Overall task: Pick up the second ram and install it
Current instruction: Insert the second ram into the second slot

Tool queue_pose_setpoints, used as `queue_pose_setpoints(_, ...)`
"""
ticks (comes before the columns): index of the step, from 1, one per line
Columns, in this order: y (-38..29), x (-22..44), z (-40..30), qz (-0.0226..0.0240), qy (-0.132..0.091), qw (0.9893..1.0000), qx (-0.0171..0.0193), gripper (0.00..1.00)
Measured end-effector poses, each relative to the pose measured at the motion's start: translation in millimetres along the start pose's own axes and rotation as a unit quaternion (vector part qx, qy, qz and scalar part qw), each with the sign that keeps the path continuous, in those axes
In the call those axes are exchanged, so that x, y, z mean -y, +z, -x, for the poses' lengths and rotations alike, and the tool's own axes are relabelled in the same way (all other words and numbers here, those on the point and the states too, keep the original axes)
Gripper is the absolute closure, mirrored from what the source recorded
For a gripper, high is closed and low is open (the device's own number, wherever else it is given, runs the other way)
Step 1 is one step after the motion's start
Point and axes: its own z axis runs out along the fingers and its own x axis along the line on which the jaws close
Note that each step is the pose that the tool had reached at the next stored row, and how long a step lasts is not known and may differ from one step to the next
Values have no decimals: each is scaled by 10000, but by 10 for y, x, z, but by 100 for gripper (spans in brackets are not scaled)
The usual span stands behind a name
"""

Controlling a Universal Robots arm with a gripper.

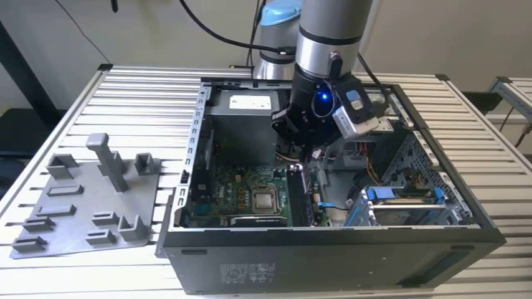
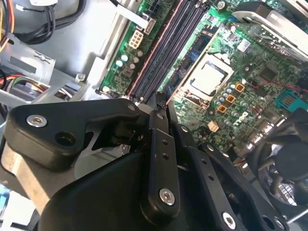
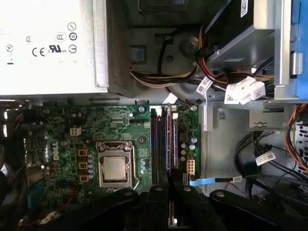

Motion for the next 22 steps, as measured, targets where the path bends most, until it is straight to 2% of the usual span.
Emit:
queue_pose_setpoints(8,37,0,-1,2,0,10000,1,86)
queue_pose_setpoints(18,216,14,-6,0,0,10000,0,86)
queue_pose_setpoints(22,275,22,-7,-1,-1,10000,-13,86)
